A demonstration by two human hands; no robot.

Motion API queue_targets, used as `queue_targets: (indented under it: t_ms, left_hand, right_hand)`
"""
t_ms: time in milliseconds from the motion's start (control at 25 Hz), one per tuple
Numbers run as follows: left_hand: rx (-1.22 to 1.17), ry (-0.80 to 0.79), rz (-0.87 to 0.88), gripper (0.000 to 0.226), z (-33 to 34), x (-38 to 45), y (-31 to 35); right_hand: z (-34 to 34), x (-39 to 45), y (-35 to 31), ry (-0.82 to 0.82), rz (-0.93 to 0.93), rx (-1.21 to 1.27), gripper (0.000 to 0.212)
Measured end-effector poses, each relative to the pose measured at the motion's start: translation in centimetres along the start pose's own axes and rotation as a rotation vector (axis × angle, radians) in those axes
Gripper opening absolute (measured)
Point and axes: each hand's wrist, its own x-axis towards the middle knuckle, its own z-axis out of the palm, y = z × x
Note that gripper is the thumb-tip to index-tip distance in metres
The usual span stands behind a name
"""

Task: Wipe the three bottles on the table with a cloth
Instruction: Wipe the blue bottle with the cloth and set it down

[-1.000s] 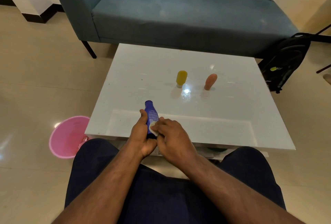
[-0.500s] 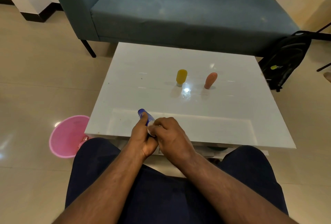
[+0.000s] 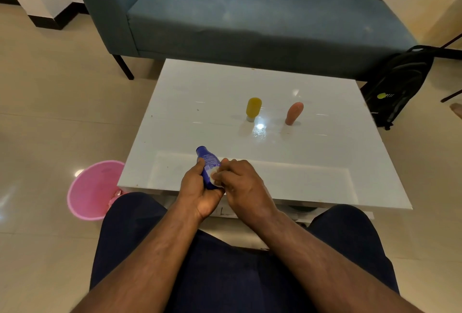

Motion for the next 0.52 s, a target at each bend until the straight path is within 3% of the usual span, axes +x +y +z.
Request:
queue_targets:
  t_ms: [200, 520]
  left_hand:
    - [0.023, -0.042, 0.036, 0.039, 0.0, -0.1, -0.1]
    - [0.298, -0.066, -0.001, 0.038, 0.0, -0.1, -0.6]
  right_hand:
    - [-0.4, -0.1, -0.1, 0.011, 0.553, 0.406, 0.015]
    - [-1.8, 3.8, 0.8, 0.108, 0.700, 0.470, 0.010]
